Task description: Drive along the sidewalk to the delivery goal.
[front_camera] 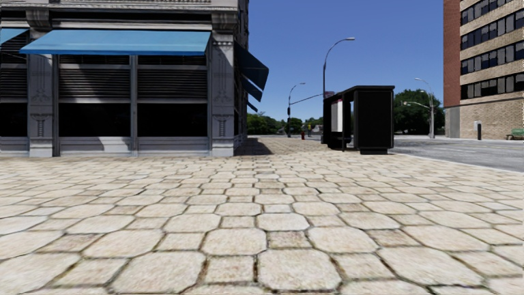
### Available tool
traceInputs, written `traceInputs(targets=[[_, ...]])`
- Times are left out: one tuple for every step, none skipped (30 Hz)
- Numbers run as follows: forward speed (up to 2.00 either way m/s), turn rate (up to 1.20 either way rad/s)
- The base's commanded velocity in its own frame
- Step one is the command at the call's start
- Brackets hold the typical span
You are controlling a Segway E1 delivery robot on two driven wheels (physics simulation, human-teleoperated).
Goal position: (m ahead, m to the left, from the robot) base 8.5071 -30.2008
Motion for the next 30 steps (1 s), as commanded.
traceInputs(targets=[[2.0,-0.22],[2.0,-0.23],[2.0,-0.23],[2.0,-0.23],[2.0,-0.23],[2.0,-0.23],[2.0,-0.23],[2.0,-0.23],[2.0,-0.23],[2.0,-0.23],[2.0,-0.23],[2.0,-0.23],[2.0,-0.23],[2.0,-0.23],[2.0,-0.23],[2.0,-0.23],[2.0,-0.22],[2.0,0.0],[2.0,0.0],[2.0,0.0],[2.0,0.0],[2.0,0.0],[2.0,0.0],[2.0,0.0],[2.0,0.0],[2.0,0.0],[2.0,0.0],[2.0,0.0],[2.0,0.0],[2.0,0.0]])
